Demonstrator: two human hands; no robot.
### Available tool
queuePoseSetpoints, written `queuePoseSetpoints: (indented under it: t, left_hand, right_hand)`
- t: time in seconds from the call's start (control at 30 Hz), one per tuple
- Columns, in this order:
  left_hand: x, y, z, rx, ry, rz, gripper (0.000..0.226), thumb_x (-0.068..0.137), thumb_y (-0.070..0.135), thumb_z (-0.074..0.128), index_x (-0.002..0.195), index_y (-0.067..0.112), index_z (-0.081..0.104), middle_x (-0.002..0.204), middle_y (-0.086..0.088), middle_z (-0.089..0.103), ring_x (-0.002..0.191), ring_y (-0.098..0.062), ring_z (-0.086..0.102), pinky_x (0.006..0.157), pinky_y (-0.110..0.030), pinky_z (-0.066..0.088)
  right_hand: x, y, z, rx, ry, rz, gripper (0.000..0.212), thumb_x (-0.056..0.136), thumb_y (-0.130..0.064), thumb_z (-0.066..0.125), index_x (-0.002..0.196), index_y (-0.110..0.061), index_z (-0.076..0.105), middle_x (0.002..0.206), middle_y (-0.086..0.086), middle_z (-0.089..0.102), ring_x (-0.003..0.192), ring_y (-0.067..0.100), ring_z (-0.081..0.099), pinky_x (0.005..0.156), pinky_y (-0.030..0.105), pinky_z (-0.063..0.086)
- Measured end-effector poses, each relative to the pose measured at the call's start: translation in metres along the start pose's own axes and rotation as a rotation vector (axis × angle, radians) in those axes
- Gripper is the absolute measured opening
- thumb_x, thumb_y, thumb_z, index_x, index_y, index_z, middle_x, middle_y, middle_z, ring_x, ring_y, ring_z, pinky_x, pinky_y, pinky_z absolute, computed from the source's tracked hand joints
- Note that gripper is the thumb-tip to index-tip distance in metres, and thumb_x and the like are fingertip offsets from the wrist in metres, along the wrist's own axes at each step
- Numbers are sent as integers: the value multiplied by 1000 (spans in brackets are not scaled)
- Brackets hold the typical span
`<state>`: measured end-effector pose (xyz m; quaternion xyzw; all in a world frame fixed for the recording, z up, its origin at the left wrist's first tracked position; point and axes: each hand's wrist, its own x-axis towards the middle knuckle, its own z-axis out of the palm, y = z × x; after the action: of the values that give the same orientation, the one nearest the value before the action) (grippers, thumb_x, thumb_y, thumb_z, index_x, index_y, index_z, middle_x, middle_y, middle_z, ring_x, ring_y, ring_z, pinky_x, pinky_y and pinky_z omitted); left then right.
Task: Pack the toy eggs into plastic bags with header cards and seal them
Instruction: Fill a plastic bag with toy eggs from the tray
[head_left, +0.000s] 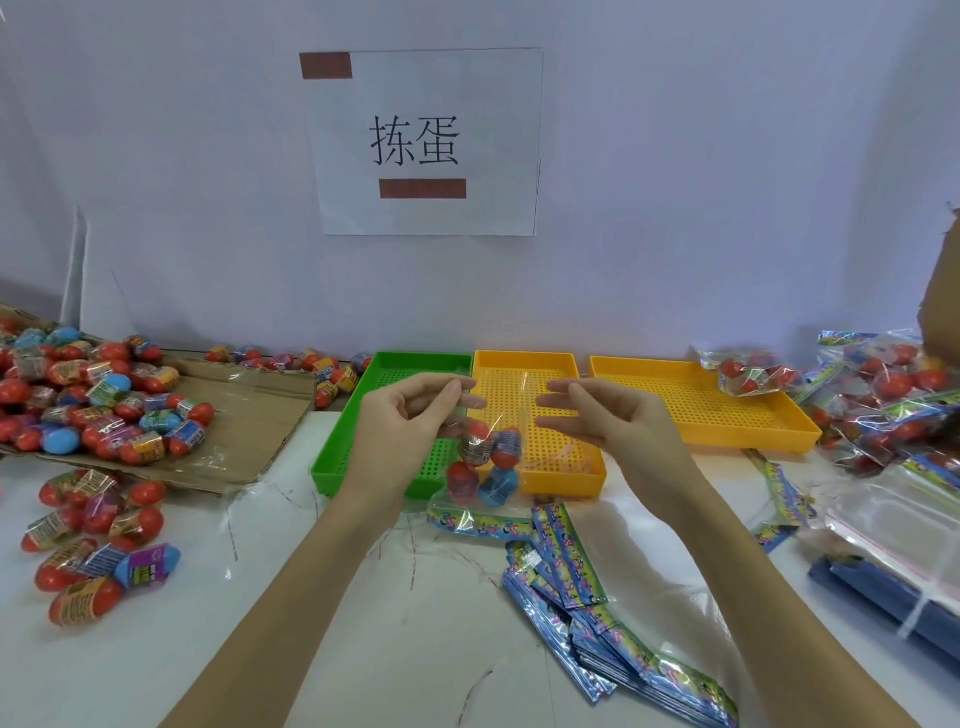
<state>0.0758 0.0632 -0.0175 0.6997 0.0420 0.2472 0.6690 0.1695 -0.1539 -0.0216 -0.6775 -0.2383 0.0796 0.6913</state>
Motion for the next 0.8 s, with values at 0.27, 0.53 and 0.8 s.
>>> queuePoseSetpoints:
  t: [0.27, 0.53, 0.8]
  left_hand:
    - [0, -1, 4, -56, -49, -10, 21, 103, 22, 62, 114, 11, 76, 102, -5, 81, 96, -23, 78, 84, -29, 62]
    - [0, -3, -2, -100, -86, -57, 27, 81, 14, 82, 108, 7, 77, 98, -11, 81, 94, -26, 78, 82, -25, 62]
    - [2, -10, -5, -80, -30, -84, 23, 79, 12, 87, 100, 7, 80, 94, -10, 81, 91, -25, 78, 79, -26, 62]
  right_hand:
    - [-5, 1, 21, -134, 6, 9, 14, 92, -23, 75, 101, -14, 81, 96, 0, 80, 96, 17, 75, 81, 29, 62]
    - [-4, 0, 19, -137, 95, 3, 12, 97, -17, 70, 98, -12, 81, 92, 1, 79, 88, 16, 76, 70, 31, 64]
    - [-7, 5, 26, -250, 102, -81, 6, 93, -24, 76, 95, -20, 80, 83, -5, 77, 79, 13, 74, 65, 25, 62]
